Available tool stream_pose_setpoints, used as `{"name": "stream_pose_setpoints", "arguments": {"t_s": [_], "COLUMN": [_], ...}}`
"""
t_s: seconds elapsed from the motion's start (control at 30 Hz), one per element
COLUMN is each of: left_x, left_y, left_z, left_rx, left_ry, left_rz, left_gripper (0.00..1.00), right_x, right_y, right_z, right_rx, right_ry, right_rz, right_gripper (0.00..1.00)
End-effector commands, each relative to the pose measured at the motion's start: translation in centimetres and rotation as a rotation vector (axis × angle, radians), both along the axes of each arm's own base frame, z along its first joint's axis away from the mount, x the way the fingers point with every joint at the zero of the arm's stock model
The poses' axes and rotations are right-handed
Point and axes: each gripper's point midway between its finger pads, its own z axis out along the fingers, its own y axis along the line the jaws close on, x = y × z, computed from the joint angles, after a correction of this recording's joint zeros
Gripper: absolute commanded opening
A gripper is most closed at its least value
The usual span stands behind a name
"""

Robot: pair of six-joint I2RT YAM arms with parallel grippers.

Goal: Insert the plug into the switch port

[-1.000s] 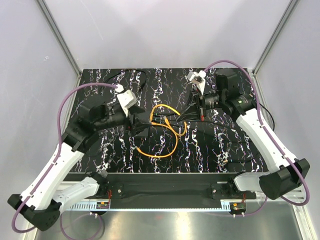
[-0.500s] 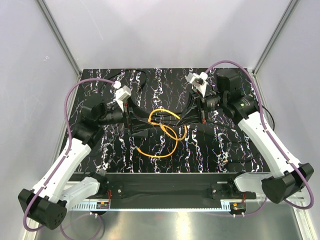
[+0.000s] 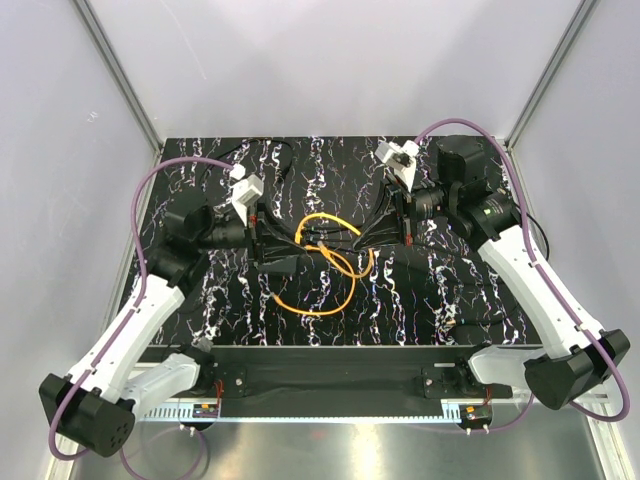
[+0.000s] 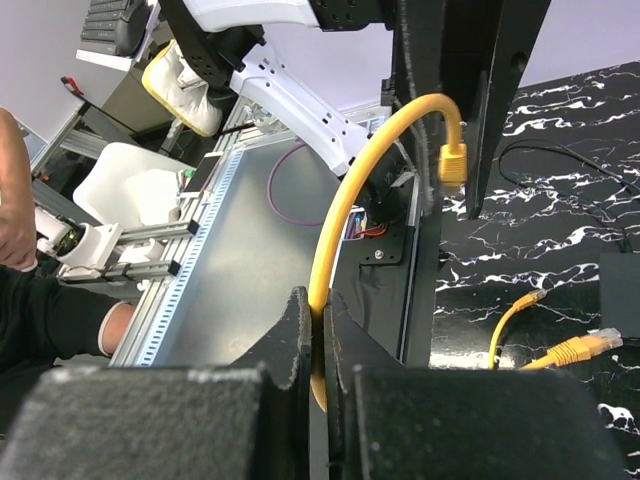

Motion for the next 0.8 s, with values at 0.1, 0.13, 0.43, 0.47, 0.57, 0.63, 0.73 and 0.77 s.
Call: {"name": "stream_pose_setpoints", "arguments": {"t_s": [0.1,0.13,0.43,0.47,0.57,0.63,0.73,0.77], "left_x": [0.3,0.4,2.9,2.9,2.5,2.7,3.0,3.0], "left_y": [0.4,0.5,1.8,1.7,1.4,1.2,0.8,0.8], "left_z": [0.9,0.7,-4.7,-5.1,-6.2,-6.4,-6.4,-6.3], "left_rx": [0.020,0.038,0.490,0.522,0.609,0.629,0.688,0.699], "left_ry": [-0.079,-0.083,-0.202,-0.215,-0.284,-0.379,-0.489,-0.507], "left_rz": [-0.030,-0.027,0.079,0.082,0.083,0.105,0.100,0.095], "left_gripper": [0.12,0.08,0.00,0.00,0.00,0.00,0.00,0.00], "right_x": [0.8,1.4,6.2,6.3,6.4,6.2,5.4,5.5], "right_y": [-0.1,-0.2,-2.2,-2.2,-1.8,-1.4,-0.3,0.1], "right_z": [-1.4,-2.1,-3.6,-3.5,-2.4,-1.9,-2.5,-3.2], "right_rx": [-0.063,-0.094,-0.305,-0.303,-0.263,-0.246,-0.240,-0.256], "right_ry": [-0.061,-0.077,-0.372,-0.384,-0.429,-0.396,-0.295,-0.265], "right_rz": [-0.096,-0.121,-0.323,-0.315,-0.289,-0.276,-0.201,-0.185], "right_gripper": [0.33,0.42,0.74,0.73,0.67,0.61,0.53,0.51]}}
